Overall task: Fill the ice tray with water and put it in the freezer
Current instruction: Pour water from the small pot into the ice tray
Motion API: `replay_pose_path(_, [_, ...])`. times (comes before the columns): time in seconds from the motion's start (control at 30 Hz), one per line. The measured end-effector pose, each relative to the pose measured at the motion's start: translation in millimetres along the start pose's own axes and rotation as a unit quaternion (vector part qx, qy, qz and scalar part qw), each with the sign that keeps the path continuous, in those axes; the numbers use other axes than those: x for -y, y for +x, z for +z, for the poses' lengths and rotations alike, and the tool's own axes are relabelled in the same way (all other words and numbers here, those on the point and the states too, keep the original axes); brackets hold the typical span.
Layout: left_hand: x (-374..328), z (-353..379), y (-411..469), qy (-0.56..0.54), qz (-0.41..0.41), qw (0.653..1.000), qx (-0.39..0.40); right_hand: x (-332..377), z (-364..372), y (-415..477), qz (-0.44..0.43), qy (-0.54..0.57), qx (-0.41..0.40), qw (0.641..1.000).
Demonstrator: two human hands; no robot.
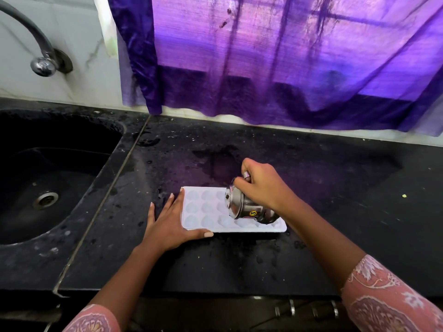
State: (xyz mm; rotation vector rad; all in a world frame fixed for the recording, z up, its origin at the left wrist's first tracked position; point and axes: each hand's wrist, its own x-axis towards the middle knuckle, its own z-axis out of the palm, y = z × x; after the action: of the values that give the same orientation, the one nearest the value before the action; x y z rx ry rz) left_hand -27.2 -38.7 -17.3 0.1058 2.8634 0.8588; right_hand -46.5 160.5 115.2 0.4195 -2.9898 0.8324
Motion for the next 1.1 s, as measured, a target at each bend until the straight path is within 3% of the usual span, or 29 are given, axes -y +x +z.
replay_pose_path(1.1, [1.7, 0.2, 1.7, 0.015, -0.001, 1.0, 0.002, 1.5, -6.7, 8.2, -0.058, -0.042, -0.001, 0.997])
